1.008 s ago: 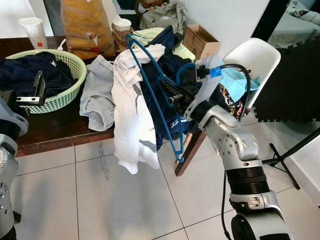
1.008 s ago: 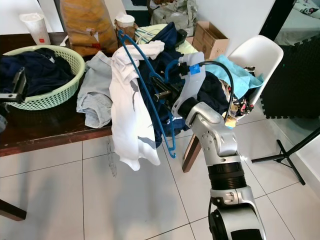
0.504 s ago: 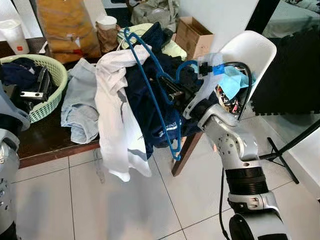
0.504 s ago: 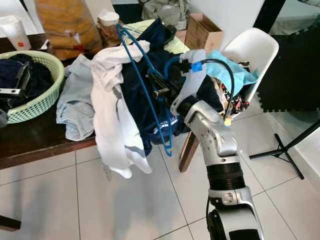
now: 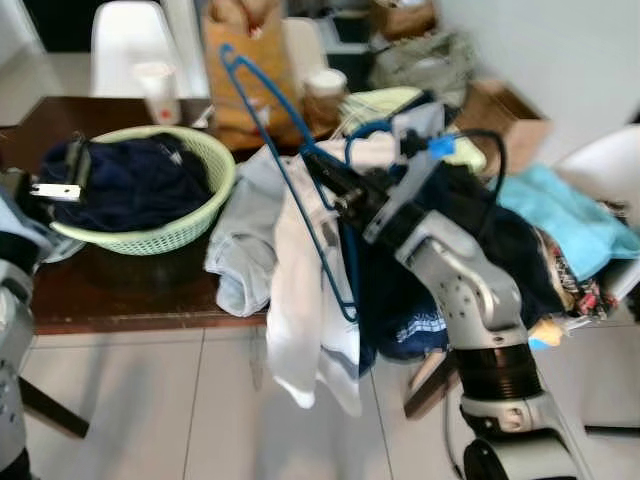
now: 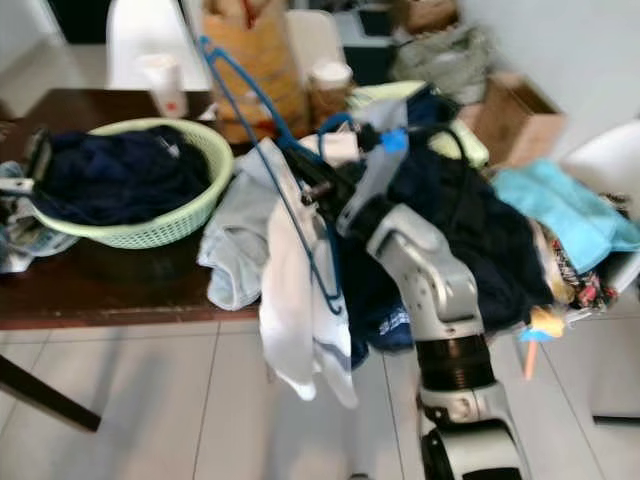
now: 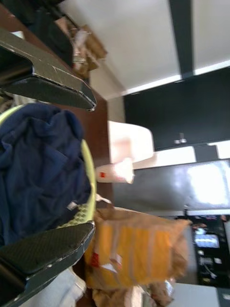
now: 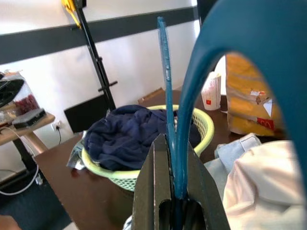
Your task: Hang hanger
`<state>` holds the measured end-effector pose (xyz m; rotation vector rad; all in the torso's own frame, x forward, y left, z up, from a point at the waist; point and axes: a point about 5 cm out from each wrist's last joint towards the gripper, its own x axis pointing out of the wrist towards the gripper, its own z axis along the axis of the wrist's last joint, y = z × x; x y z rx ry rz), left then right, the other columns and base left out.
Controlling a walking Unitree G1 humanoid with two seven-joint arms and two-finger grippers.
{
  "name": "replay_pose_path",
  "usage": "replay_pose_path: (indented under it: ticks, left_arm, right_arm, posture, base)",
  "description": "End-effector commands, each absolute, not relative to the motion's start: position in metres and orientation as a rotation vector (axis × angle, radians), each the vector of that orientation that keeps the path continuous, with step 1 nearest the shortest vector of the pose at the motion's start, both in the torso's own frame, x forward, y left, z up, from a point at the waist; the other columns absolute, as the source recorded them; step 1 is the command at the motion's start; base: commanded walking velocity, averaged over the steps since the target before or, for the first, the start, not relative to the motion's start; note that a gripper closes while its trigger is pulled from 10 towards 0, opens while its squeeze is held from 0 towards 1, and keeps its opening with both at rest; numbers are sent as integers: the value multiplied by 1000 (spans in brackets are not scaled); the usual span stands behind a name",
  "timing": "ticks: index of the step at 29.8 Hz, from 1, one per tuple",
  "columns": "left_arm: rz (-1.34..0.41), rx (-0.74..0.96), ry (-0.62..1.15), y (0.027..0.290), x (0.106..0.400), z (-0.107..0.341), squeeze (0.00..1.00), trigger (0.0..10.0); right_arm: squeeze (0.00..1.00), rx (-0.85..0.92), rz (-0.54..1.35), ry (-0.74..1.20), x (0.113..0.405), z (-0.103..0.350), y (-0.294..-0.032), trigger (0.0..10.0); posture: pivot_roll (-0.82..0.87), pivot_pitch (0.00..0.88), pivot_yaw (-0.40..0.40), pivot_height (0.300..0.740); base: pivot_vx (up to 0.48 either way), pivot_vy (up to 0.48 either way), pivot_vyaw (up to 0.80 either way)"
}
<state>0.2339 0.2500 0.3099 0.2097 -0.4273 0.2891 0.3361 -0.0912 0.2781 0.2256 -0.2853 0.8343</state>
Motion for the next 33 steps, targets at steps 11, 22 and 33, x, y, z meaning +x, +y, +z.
replay_pose_path:
  ticks: [11,22,33]
  left_arm:
    - [310,211,-406,255,236,306,0,10000]
    - [142,183,-309,233,247,286,0,10000]
    - [313,145,-225,255,241,267,0,10000]
  right_arm:
    - [0,228,820,-301,335,284,-88,10000]
    - [0,232,793,-277,340,282,-91,10000]
    - [0,236,780,-285,339,284,-93,10000]
  posture:
    - [60,150,-79,740]
    - [62,143,-73,740]
    - [57,142,-72,740]
  base:
    - [368,0,215]
    - [329,0,-582]
    - [0,0,-386]
